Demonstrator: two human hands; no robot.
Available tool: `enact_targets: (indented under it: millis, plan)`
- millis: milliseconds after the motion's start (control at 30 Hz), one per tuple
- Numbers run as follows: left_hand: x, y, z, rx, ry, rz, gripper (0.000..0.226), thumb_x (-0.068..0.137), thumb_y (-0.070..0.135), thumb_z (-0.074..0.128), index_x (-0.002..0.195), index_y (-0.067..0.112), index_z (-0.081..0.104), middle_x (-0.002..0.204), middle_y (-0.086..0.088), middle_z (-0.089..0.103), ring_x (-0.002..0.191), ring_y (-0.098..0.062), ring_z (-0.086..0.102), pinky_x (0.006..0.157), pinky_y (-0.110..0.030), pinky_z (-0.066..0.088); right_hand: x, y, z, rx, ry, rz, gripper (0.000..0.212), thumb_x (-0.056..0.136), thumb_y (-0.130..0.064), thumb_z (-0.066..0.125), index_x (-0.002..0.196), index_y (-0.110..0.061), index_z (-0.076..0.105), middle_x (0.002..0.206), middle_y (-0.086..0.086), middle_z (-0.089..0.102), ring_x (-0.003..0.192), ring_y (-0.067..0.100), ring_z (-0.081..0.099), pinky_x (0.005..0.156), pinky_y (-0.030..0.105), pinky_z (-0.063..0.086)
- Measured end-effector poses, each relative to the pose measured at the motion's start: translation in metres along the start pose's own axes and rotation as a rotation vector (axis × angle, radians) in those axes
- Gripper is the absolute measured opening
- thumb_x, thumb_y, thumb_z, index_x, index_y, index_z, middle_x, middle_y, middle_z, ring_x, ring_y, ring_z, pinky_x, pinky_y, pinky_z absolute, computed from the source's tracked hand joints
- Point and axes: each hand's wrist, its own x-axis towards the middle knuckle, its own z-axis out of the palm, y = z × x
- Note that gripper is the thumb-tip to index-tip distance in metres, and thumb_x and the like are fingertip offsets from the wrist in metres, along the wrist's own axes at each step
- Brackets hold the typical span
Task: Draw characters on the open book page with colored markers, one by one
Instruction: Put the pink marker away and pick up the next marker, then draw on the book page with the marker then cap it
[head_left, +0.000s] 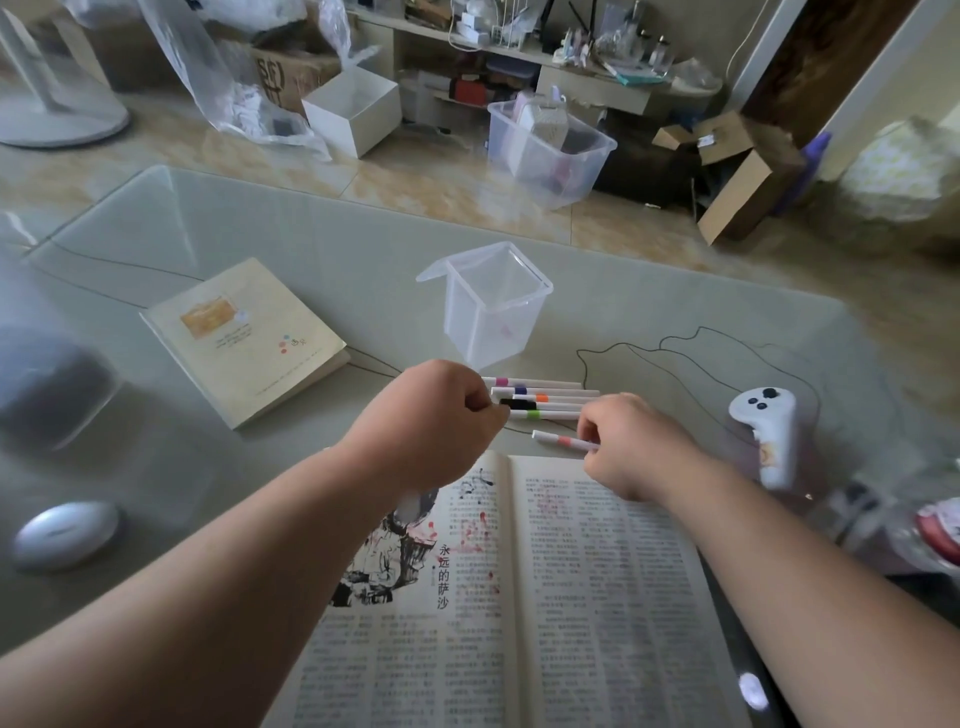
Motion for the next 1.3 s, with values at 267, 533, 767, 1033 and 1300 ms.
enact_targets:
  millis: [267,533,767,1033,1300]
  plan:
    - [-0.008,0.008,0.006,-0.089,-0.097,0.194,0.028,0.093,0.046,0.058,0.116,0.032,0.066,0.103,0.015,0.064,0.080,-0.007,0.061,0.073,-0.027,0.048,-0.082,-0.014,-0.041,0.081,-0.009,-0.110,0.017,0.088,-0.041,0.056,0.077,-0.029,0.059,0.072,-0.009,0.062,0.068,0.010,0.059,0.055,0.029,0.041]
    - [-0.026,0.023,0.013,-0.140,-0.329,0.461,0.012,0.082,0.044,0.074,0.088,0.034,0.077,0.079,0.016,0.063,0.070,-0.004,0.057,0.063,-0.018,0.045,-0.129,0.016,-0.045,0.683,-0.057,-0.087,0.011,0.083,-0.035,0.077,0.086,-0.026,0.072,0.060,-0.001,0.072,0.045,0.004,0.052,0.050,0.020,0.039]
    - [-0.024,0.022,0.026,-0.040,-0.227,0.375,0.011,0.085,0.048,0.067,0.080,0.039,0.071,0.076,0.016,0.059,0.068,-0.007,0.054,0.059,-0.020,0.041,-0.116,0.028,-0.028,1.666,-0.191,0.071,0.023,0.072,-0.009,0.071,0.093,0.000,0.070,0.070,0.020,0.068,0.053,0.017,0.052,0.040,0.021,0.039]
    - [-0.022,0.022,0.042,-0.048,0.003,0.357,0.032,0.088,0.054,0.054,0.076,0.027,0.067,0.074,0.011,0.055,0.069,-0.010,0.053,0.059,-0.020,0.040,-0.083,0.005,0.001,1.541,0.001,0.008,0.017,0.095,-0.018,0.065,0.085,-0.006,0.073,0.070,0.006,0.069,0.062,0.015,0.057,0.056,0.027,0.044]
    - [-0.021,0.021,0.030,0.072,-0.149,0.329,0.037,0.096,0.046,0.045,0.067,0.024,0.056,0.063,0.012,0.055,0.064,-0.004,0.052,0.059,-0.017,0.038,-0.071,0.009,-0.007,1.807,0.018,0.130,0.030,0.099,-0.015,0.057,0.076,0.000,0.069,0.055,0.004,0.060,0.043,0.010,0.051,0.040,0.020,0.043]
